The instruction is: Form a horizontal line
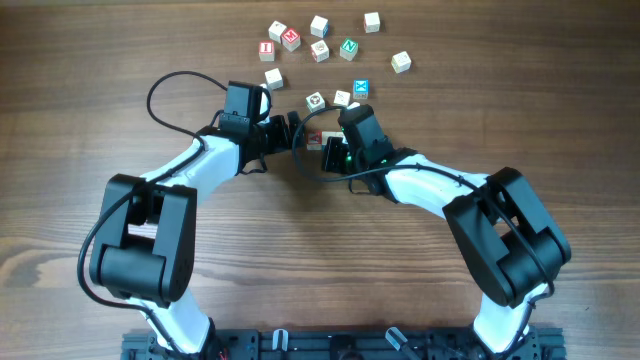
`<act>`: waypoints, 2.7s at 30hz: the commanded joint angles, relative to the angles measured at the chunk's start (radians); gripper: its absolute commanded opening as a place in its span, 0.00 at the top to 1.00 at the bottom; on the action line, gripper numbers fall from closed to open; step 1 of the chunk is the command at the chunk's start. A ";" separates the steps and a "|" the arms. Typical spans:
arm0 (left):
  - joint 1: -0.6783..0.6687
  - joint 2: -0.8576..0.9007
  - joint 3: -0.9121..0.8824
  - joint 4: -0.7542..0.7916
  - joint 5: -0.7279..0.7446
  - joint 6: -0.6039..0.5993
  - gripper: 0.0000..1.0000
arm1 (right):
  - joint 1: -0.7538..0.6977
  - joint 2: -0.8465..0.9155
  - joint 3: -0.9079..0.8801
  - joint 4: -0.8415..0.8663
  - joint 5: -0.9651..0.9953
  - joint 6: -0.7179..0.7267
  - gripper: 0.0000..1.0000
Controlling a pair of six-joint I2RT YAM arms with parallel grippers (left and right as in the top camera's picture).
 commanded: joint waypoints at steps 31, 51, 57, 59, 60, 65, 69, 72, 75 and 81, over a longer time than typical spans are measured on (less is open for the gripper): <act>0.018 0.114 -0.083 -0.040 -0.117 -0.007 0.00 | -0.050 -0.218 -0.008 -0.243 0.313 0.012 0.95; 0.018 0.114 -0.083 0.024 -0.123 0.006 0.96 | -0.127 -0.087 -0.008 -0.180 0.203 0.011 0.96; 0.007 0.115 -0.083 0.039 -0.124 0.106 0.96 | -0.180 -0.010 -0.008 -0.103 0.099 0.013 0.96; -0.004 0.115 -0.083 0.050 -0.121 0.137 0.96 | -0.196 0.006 -0.008 -0.080 0.067 0.013 0.96; -0.010 0.115 -0.083 0.058 -0.120 0.153 0.96 | -0.201 0.012 -0.008 -0.071 0.057 0.013 0.95; -0.042 0.119 -0.083 0.109 -0.117 0.166 0.96 | -0.202 0.019 -0.008 -0.052 0.045 0.013 0.95; -0.065 0.144 -0.083 0.147 -0.106 0.165 0.96 | -0.202 0.019 -0.008 -0.047 0.040 0.010 0.96; -0.083 0.170 -0.083 0.160 -0.106 0.165 0.96 | -0.200 0.019 -0.008 -0.040 0.037 0.003 0.96; -0.089 0.176 -0.083 0.168 -0.106 0.165 0.96 | -0.200 0.019 -0.008 -0.024 0.019 -0.018 0.95; -0.089 0.176 -0.083 0.170 -0.106 0.165 0.96 | -0.200 0.019 -0.008 -0.007 -0.002 -0.031 0.95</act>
